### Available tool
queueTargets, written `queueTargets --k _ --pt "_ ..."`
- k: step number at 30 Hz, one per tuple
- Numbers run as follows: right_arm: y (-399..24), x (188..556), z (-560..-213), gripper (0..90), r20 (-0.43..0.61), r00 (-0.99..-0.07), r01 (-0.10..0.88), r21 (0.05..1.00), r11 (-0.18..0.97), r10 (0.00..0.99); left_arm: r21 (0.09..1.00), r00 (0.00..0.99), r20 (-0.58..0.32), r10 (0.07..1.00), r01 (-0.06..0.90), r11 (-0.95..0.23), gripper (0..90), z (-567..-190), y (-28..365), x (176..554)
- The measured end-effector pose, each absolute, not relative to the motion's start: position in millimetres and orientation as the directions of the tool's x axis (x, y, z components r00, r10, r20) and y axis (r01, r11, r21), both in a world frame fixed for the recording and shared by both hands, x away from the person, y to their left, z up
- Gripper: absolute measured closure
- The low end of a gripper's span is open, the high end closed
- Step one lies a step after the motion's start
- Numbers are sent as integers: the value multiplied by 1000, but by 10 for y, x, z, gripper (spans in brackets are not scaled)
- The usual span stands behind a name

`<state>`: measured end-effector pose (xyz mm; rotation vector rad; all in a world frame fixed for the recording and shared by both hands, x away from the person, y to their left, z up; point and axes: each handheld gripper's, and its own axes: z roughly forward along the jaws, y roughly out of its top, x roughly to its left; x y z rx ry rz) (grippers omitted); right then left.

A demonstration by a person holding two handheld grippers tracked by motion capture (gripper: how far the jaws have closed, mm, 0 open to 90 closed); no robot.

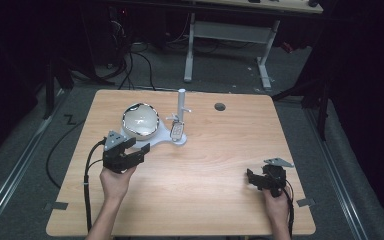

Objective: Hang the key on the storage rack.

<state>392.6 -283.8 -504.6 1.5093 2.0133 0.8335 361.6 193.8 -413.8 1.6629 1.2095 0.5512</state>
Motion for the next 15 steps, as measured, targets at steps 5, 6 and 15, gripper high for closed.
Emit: queueTargets --k 5,6,15 --pt "-2838 3926 -5046 154 -21 -272 666 718 204 962 887 399 -181 899 461 -26 396 -4151 1962 3588" --pt "-2837 3926 -5046 154 -21 -272 666 718 204 962 887 399 -183 899 462 -24 396 -4153 1967 3581" --pt "-2837 3926 -5046 154 -21 -272 666 718 204 962 884 392 -192 899 467 -14 393 -4176 2013 3532"
